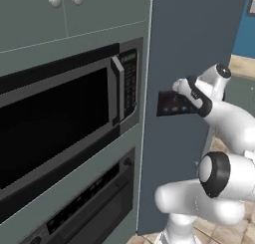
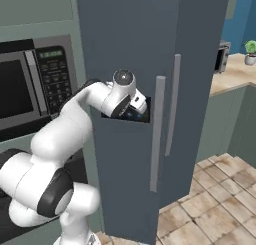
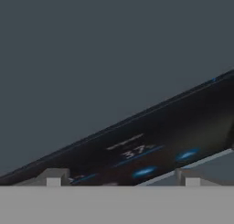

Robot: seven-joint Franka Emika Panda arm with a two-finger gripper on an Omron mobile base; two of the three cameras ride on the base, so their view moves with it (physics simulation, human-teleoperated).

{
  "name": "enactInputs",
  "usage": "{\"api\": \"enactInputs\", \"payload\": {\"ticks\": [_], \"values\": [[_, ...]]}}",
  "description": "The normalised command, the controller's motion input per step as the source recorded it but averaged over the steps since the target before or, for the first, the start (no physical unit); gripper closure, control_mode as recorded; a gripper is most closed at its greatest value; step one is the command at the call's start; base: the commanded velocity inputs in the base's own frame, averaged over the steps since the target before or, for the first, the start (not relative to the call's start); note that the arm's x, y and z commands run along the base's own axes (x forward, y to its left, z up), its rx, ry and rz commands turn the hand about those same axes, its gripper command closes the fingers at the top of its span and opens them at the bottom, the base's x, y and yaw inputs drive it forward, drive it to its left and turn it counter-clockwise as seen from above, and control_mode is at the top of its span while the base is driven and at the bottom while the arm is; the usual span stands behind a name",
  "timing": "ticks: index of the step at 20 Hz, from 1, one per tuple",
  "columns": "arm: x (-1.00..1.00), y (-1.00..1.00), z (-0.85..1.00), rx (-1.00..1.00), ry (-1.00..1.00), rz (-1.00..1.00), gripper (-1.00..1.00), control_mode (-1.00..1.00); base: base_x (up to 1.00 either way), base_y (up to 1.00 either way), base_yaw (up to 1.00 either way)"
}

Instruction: Take the kiwi and garlic from the highest rack and move them to the second highest rack where the steak and chicken drumstick are located, to maximize freezer space. Close the freezer door after rearranging.

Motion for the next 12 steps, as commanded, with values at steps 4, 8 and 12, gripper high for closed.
{"api": "enactInputs", "payload": {"ticks": [4,8,12], "values": [[0.82,0.00,-0.11,0.14,0.00,0.22,-1.00,-1.00,0.00,0.00,0.00],[0.75,0.00,-0.15,0.12,0.00,0.22,-1.00,-1.00,0.00,0.00,0.00],[0.57,0.11,-0.14,0.07,0.00,0.19,-1.00,-1.00,0.00,0.00,0.00]]}}
